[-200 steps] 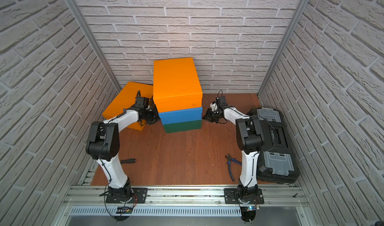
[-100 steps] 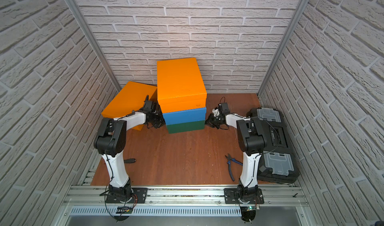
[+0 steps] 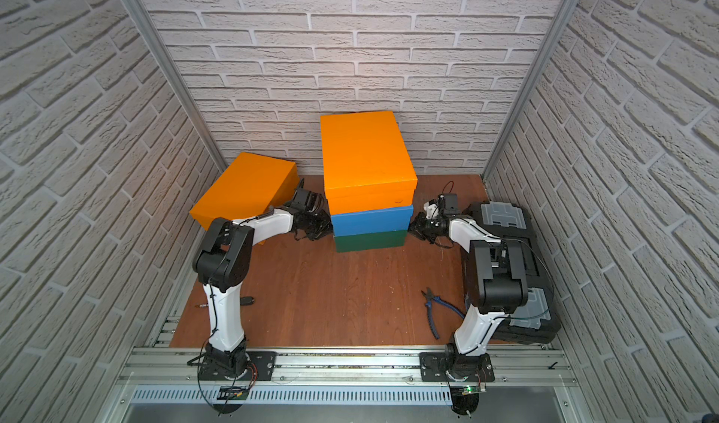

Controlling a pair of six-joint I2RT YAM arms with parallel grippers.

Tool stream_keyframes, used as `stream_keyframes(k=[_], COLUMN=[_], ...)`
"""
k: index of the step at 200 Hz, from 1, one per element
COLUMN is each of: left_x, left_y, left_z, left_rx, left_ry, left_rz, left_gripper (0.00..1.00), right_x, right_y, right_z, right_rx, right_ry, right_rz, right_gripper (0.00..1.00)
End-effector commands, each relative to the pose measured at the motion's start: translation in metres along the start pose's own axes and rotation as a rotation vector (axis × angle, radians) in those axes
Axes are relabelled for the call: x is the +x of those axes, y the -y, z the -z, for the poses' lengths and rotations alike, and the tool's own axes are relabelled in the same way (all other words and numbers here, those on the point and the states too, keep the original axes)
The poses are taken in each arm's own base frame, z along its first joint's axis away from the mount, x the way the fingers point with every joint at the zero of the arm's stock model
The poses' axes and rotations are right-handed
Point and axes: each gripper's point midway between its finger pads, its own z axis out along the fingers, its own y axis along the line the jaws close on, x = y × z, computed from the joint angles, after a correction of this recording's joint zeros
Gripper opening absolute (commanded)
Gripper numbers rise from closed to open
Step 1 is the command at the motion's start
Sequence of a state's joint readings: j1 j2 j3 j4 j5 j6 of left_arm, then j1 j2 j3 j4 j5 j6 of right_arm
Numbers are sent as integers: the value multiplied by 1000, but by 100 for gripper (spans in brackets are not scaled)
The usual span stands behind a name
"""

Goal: Stack the shoeboxes
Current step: Move the shoeboxes to the center of the board.

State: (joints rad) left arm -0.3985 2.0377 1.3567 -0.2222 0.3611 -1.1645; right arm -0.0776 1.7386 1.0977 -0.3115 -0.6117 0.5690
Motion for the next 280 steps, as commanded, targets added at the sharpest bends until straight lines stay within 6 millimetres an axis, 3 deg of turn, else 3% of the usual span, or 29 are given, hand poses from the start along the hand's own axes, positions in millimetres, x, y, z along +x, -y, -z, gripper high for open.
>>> stream_keyframes(k=[1,26,46,61,74,89,115,136,155,229,280], left_x=[-10,-37,-63,-80,-94,-111,-128,-136,-140,-153,-149], left_y=[23,36,47,44,28,-5,-67,-109,-131,-147,-159], left_z=[11,54,112,161,199,236,273,284,282,261,233], left_rx=[60,76,45,-32,-141,-298,-489,-586,-645,-678,-649], left_ry=[23,95,212,318,407,484,528,530,521,510,458], left_rz=[-18,-46,-118,-184,-228,-234,-176,-122,-116,-126,-98], left_gripper=[17,17,17,17,18,18,18,18,18,17,17], right_x=[8,10,13,14,14,15,18,22,26,42,55], right_y=[8,4,-2,-6,-12,-22,-47,-75,-100,-147,-190], right_z=[30,61,91,117,141,167,201,216,219,182,191], right_rx=[107,175,227,274,312,351,442,458,442,350,339], right_ry=[33,99,169,245,315,390,482,549,575,493,531], right_rz=[82,131,161,180,197,231,327,412,486,601,727], right_gripper=[13,13,14,14,14,14,12,12,12,12,12])
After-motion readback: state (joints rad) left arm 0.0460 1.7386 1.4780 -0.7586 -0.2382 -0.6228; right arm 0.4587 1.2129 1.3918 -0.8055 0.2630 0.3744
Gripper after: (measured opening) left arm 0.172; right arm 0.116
